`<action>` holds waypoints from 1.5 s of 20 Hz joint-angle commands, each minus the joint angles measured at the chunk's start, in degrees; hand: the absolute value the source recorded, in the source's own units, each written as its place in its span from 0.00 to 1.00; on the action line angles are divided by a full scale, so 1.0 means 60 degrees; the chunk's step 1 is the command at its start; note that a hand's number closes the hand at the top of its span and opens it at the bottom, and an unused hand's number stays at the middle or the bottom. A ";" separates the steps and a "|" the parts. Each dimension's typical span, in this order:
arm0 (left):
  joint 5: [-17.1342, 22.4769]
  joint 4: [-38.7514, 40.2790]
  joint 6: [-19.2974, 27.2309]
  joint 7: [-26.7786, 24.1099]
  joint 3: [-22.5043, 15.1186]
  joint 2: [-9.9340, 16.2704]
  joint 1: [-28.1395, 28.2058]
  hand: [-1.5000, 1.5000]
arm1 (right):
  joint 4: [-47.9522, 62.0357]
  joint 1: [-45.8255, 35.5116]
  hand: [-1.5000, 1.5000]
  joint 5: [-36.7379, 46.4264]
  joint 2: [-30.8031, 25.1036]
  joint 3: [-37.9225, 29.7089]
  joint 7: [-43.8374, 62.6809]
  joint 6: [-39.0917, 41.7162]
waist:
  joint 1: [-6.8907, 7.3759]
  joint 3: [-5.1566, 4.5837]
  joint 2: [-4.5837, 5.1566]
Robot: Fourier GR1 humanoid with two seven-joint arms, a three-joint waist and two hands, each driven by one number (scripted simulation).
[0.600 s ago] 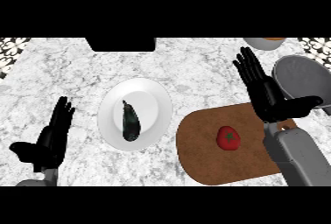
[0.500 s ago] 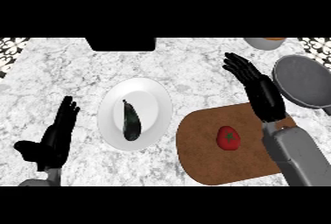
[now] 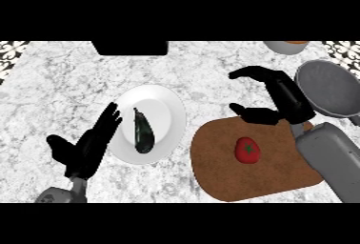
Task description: Pick the tomato from the cutting board and place it in the pan
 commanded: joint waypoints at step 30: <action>0.0147 -0.1151 -0.0471 0.1085 0.0037 0.0166 0.0340 0.50 | -0.0451 -0.0903 0.00 0.4277 0.3727 0.4433 1.2734 1.0381 | 0.0043 0.0032 0.0007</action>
